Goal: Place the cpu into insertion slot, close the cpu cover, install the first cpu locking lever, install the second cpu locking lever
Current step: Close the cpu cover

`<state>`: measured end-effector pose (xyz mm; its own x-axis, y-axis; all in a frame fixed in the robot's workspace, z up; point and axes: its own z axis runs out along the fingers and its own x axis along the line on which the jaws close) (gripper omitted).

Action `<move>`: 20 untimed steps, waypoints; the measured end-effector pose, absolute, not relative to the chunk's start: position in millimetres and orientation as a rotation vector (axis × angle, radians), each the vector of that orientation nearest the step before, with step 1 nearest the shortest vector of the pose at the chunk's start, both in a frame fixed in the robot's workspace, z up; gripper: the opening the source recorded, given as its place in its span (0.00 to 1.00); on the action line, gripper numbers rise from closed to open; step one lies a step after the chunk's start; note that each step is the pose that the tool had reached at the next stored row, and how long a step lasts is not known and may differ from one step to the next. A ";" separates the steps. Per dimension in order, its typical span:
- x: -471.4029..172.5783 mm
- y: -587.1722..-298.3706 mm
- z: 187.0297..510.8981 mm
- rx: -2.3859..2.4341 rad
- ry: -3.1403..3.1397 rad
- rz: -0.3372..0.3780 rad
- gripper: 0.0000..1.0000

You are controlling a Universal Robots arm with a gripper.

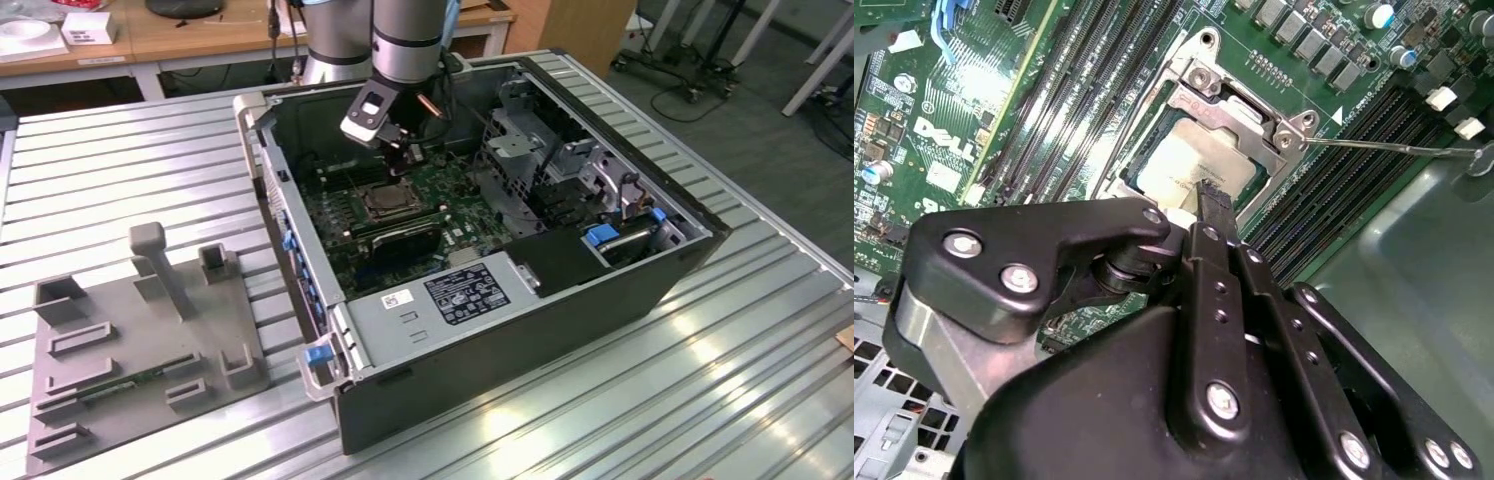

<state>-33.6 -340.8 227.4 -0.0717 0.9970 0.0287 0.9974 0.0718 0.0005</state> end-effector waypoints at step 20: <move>-33.6 -340.9 227.4 -2.033 -2.367 -0.030 0.11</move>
